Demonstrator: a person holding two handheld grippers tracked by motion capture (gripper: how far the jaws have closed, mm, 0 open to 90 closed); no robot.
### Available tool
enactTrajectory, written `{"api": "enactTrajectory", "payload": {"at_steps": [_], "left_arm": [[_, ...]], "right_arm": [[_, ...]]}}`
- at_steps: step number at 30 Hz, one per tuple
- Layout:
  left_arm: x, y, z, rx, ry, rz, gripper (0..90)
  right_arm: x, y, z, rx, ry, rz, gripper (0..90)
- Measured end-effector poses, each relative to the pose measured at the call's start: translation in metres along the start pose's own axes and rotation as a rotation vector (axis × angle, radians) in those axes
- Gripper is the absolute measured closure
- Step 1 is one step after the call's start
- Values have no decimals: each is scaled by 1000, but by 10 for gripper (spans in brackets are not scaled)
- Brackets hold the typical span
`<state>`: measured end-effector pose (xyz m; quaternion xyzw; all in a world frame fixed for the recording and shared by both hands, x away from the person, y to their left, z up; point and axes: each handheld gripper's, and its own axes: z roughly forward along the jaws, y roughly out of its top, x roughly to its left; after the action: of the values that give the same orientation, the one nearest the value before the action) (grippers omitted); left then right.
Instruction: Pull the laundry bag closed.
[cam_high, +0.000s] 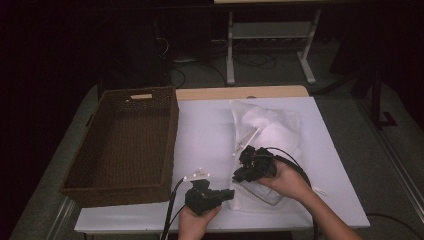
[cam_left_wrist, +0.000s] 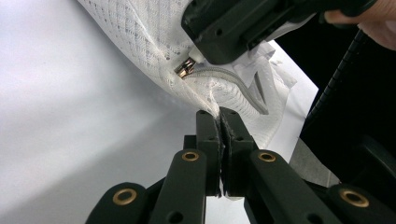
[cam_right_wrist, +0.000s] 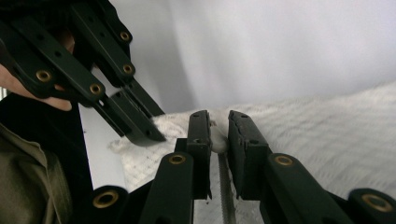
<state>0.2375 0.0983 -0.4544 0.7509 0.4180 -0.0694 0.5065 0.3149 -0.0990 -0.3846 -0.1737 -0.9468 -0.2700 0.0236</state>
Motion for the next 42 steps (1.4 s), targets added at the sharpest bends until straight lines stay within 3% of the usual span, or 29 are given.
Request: {"api": "enactTrajectory", "payload": {"at_steps": [6, 22, 28, 32, 35, 39, 40, 42], "left_arm": [[-1, -1, 2, 3, -1, 2, 872], [3, -6, 5, 26, -8, -2, 869], [7, 0, 10, 99, -34, -15, 716], [11, 12, 12, 114, -44, -24, 674], [14, 19, 14, 119, -53, -36, 679], [19, 23, 15, 118, -73, -52, 807], [19, 23, 15, 117, -72, -43, 859], [17, 22, 16, 121, -69, -25, 872]], "right_arm": [[-3, -4, 4, 5, 15, 31, 777], [0, 0, 12, 21, 27, -7, 803], [4, -3, 8, 21, 23, -6, 807], [5, -6, 6, 19, 21, -20, 807], [4, -9, 4, 15, 27, -18, 808], [3, -13, 3, 7, 24, -13, 808], [2, -13, 2, 4, 24, -14, 808], [2, -14, 3, 0, 24, -7, 805]]}}
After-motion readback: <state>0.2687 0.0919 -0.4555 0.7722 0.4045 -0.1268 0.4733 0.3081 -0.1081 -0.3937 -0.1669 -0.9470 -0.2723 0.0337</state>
